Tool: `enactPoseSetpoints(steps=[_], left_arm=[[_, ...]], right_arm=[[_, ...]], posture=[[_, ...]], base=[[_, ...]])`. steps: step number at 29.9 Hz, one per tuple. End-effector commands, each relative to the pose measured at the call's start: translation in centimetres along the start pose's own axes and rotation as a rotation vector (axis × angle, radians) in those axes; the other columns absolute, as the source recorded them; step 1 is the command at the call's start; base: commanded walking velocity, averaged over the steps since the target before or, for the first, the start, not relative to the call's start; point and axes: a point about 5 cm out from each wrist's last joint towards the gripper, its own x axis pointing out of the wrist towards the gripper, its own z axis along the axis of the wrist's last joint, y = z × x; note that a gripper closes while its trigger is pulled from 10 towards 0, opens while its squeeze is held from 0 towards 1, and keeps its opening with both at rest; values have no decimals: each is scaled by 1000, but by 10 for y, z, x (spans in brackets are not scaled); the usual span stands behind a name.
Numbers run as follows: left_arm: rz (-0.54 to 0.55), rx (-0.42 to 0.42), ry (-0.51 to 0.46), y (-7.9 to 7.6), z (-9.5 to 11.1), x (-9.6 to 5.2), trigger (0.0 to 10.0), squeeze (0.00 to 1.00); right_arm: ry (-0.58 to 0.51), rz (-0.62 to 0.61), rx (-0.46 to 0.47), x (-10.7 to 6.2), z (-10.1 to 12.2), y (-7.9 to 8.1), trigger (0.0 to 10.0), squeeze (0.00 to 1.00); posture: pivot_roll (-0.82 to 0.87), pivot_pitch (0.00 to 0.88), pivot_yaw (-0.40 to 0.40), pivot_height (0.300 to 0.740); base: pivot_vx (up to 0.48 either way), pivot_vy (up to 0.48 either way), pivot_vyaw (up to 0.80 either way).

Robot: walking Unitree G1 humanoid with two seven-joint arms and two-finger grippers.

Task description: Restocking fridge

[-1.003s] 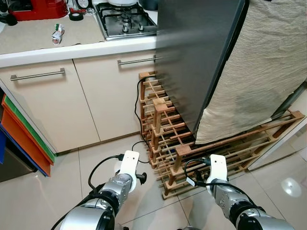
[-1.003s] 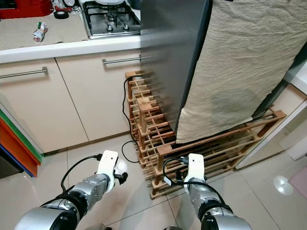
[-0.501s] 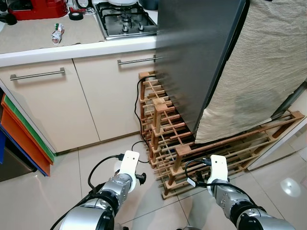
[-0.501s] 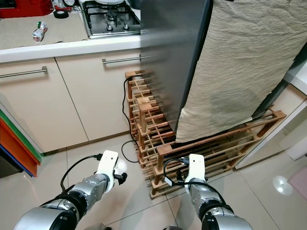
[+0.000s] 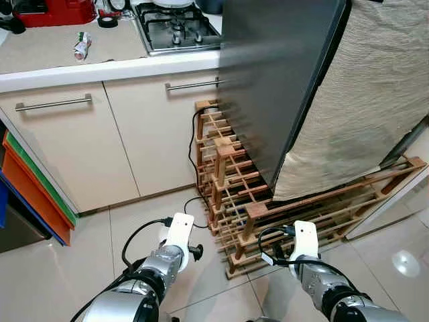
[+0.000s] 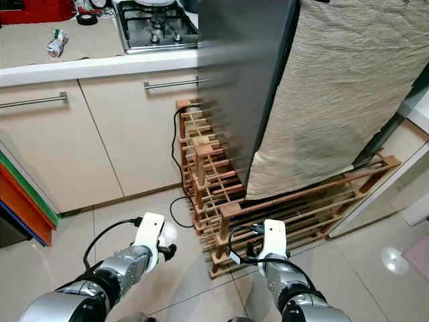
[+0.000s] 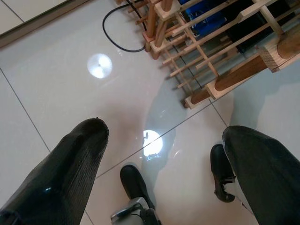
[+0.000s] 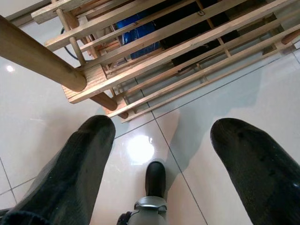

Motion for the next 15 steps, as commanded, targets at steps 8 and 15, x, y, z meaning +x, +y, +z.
enactPoseSetpoints(steps=[8,15], left_arm=[[-4,5,16,-1,-5,0,10000,0],[1,5,5,2,0,0,10000,0]], right_arm=[[20,-7,8,0,-5,-2,10000,0],[9,-11,10,0,-1,-2,10000,0]], posture=[[-51,0,-65,732],[-60,0,-53,732]], base=[[0,0,0],[0,0,0]])
